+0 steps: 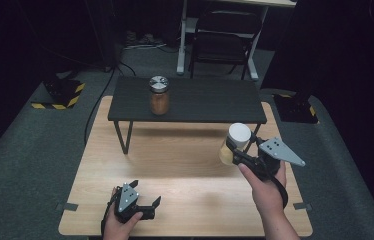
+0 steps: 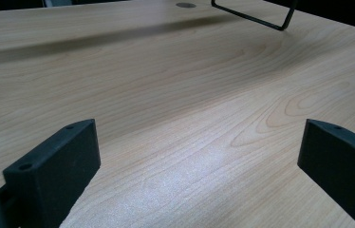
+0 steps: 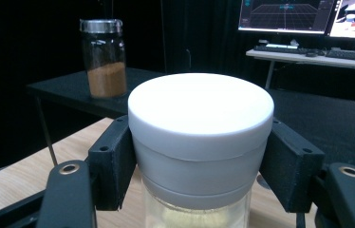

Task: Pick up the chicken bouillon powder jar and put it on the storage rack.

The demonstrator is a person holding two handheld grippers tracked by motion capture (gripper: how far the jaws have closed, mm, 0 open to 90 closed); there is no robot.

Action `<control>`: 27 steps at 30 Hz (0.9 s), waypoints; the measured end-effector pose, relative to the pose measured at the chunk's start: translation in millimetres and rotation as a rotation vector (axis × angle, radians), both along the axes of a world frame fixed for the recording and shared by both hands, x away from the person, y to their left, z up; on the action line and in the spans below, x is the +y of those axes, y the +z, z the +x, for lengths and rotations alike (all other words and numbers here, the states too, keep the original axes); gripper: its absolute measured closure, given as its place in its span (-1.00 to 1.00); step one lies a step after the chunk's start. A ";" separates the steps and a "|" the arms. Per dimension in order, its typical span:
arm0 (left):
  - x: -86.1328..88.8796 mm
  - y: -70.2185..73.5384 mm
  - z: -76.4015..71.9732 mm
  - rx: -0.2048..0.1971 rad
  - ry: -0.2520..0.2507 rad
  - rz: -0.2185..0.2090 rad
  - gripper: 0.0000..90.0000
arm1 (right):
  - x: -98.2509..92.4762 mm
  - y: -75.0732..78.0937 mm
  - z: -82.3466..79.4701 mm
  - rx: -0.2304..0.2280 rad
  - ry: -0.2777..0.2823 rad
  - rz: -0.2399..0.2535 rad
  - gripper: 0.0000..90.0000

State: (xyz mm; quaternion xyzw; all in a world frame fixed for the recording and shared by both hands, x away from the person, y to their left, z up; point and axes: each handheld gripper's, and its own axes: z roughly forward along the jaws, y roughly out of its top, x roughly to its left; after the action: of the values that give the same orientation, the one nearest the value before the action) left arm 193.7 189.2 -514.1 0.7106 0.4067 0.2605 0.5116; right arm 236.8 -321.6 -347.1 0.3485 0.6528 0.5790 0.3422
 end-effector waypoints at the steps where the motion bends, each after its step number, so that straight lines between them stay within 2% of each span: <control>1: 0.0 0.0 -0.1 -0.001 0.000 0.001 -0.99 | 1.0 2.2 1.0 -0.002 -0.001 0.000 -0.25; 19: 2.6 -1.1 0.3 -0.005 -0.012 -0.007 -0.99 | 25.6 44.1 30.3 -0.024 -0.031 0.001 -0.25; 27: 4.2 -1.5 1.0 -0.003 -0.017 -0.014 -0.99 | 39.1 57.6 53.3 -0.015 -0.054 0.008 -0.25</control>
State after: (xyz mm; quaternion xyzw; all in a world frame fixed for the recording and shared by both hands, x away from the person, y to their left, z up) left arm 194.7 193.4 -515.6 0.7100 0.4019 0.2542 0.5194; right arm 290.1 -282.5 -289.4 0.3628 0.6383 0.5747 0.3614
